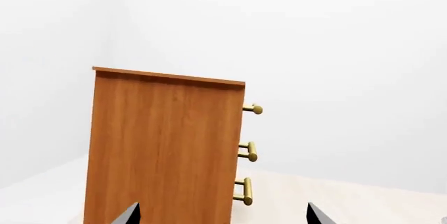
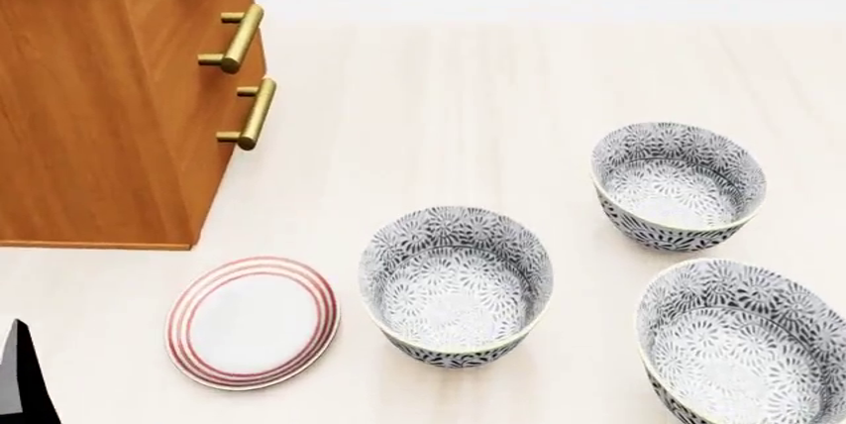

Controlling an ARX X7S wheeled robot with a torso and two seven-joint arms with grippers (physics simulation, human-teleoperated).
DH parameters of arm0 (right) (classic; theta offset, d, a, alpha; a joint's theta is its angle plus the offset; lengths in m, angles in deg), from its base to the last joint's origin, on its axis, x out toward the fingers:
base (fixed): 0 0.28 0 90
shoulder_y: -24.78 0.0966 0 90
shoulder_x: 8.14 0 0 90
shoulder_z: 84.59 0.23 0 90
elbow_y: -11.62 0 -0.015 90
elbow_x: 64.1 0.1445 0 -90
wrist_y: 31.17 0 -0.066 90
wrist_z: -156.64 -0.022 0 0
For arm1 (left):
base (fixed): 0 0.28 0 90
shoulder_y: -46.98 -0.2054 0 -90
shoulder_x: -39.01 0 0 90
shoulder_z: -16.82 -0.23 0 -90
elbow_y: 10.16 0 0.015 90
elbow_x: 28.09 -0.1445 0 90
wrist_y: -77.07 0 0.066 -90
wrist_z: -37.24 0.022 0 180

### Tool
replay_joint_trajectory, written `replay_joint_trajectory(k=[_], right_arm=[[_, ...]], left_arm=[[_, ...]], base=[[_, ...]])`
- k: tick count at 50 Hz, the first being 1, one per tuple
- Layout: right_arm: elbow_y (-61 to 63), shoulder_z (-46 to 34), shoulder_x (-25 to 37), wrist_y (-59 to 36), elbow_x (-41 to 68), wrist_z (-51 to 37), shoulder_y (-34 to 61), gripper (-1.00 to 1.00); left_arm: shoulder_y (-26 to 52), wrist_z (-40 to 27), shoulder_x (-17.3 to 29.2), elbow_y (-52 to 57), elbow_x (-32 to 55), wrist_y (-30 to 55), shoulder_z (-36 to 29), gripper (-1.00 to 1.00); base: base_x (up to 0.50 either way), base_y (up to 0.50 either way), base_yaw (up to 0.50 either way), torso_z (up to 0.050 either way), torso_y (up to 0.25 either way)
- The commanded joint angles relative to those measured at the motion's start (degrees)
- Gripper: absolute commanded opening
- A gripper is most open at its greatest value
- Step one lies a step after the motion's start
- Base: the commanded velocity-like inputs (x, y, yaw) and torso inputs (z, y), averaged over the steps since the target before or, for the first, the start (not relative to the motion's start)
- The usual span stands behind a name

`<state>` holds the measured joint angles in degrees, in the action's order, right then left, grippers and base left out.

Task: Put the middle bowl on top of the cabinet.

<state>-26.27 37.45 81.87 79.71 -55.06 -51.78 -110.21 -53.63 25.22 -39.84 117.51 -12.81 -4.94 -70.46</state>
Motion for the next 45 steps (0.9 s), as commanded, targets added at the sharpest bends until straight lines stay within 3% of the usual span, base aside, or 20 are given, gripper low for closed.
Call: replay_joint_trajectory(k=[1,19,45], right_arm=[[0.55,0.92,0.00,-0.82,0.31,-0.45,-0.01,1.00],[0.49,0.86,0.00,-0.95,-0.37,-1.19,-0.01,1.00],[-0.10,1.16,0.00,0.58,-0.11,-0.52,-0.01,1.00]], left_arm=[[0.13,-0.50,0.47,-0.14,0.62,0.35,-0.20,1.00],[0.39,-1.53,0.83,-0.73,0.76,0.66,-0.74,1.00],[0.05,-3.05,0.96,-0.79,2.50,0.57,-0.47,1.00]], base=[[0.50,0.00,0.00,0.000,0.000],[0.48,0.00,0.00,0.000,0.000],[0.04,0.00,0.00,0.000,0.000]])
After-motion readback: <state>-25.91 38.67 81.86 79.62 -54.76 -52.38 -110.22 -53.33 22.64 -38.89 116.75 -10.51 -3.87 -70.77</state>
